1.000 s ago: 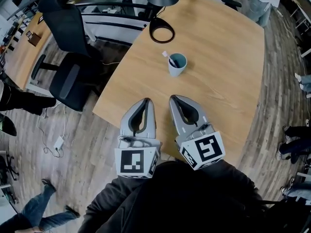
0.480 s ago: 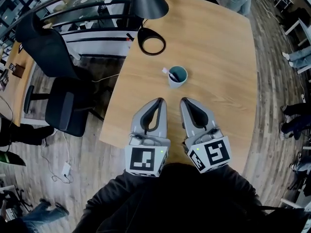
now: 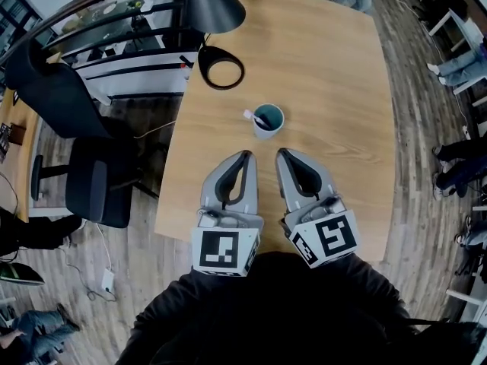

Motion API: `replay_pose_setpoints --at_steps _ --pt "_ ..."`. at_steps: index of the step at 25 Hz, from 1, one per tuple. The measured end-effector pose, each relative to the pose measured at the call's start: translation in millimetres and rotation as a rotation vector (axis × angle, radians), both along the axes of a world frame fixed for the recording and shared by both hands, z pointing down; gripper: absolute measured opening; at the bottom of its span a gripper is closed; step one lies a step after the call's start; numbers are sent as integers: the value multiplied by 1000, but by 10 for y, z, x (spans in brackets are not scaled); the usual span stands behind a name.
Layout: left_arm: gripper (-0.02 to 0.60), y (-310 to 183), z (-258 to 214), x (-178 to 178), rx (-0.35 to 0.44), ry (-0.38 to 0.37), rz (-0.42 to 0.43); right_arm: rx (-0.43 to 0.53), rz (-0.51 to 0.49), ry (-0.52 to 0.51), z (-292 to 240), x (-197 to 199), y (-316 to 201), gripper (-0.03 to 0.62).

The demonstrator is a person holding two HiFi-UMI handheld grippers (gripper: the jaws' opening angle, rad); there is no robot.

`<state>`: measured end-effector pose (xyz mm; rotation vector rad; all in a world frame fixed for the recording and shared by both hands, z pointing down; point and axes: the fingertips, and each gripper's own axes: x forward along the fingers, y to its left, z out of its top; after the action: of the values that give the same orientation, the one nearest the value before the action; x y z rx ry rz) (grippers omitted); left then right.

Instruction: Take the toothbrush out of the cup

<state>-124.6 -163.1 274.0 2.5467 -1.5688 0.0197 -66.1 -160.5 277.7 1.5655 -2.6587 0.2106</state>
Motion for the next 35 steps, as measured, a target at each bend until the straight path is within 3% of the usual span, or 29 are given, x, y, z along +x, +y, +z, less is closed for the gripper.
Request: replay_pose_setpoints --at_steps 10,26,35 --pt "8 -221 129 -80 -28 -1 -10 -21 -15 18 134 -87 -227 2" --pt "8 -851 811 -160 -196 -4 -17 -182 -30 38 840 -168 -866 2" --pt "8 -988 1063 -135 -246 2 -17 -215 -37 60 1057 -176 -1001 2"
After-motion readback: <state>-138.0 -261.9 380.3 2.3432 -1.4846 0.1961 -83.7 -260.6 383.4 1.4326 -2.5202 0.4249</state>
